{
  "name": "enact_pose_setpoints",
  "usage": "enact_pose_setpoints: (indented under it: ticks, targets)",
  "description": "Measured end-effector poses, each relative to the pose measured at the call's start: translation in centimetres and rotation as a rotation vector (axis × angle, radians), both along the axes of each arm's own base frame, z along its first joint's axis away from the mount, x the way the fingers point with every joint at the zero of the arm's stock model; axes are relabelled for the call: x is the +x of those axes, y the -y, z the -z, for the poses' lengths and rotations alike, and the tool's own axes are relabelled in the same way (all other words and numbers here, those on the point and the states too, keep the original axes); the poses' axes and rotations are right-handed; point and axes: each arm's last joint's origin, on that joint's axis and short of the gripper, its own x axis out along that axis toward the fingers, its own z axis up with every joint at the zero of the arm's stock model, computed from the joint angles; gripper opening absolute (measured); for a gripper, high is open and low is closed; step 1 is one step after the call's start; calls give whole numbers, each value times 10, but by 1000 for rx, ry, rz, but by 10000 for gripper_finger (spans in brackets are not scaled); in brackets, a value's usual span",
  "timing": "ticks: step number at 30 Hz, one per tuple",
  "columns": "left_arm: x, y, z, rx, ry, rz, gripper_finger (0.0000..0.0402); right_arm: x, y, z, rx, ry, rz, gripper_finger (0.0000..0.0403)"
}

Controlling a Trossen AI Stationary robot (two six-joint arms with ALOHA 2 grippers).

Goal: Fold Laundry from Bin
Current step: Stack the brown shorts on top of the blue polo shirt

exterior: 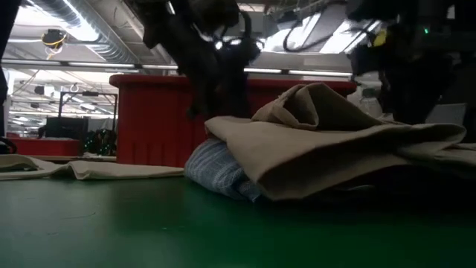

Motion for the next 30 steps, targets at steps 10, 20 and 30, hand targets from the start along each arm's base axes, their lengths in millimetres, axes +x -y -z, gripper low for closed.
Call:
enact_pose_setpoints:
  ticks: [10,20,30]
  targets:
    - [-2,19,-37,-55,195,102,139,8,8,-19,-297,76,-5,177]
    - [1,76,-40,-35,272,232,139,-4,13,-7,-147,-63,-12,177]
    - [-6,102,-38,-2,244,259,139,-12,31,-7,-193,-157,56,177]
